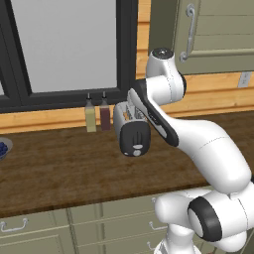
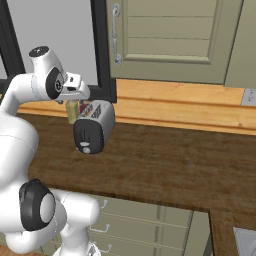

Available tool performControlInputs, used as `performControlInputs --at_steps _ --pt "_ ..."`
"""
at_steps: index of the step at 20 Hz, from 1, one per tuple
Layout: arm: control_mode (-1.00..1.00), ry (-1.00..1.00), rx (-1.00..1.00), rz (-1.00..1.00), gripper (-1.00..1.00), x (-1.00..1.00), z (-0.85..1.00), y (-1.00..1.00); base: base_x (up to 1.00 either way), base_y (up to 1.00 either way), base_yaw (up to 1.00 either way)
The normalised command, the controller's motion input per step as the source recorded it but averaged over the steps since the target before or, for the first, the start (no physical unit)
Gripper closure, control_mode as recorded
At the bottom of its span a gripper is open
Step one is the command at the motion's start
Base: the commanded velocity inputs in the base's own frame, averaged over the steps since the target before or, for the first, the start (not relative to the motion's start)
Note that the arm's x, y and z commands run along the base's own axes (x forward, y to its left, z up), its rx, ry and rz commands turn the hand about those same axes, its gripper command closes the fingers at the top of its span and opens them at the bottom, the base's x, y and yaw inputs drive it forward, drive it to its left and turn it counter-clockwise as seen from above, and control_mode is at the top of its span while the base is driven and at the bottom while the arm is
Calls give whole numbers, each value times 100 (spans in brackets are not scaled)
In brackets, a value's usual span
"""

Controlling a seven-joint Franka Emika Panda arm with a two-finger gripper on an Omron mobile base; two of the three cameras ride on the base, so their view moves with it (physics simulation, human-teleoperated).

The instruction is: Start the toaster. Once the lever pops up, take the bread to the plate on the dining counter.

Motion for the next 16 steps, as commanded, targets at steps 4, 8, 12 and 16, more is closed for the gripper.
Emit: performControlInputs --at_steps 4,8,12,16 --pt "-100 0 0 0 -100 0 0 0 0 0 0" --pt "-100 0 0 0 -100 0 0 0 0 0 0" --pt "-100 0 0 0 -100 0 0 0 0 0 0" --pt "-100 0 0 0 -100 0 0 0 0 0 0"
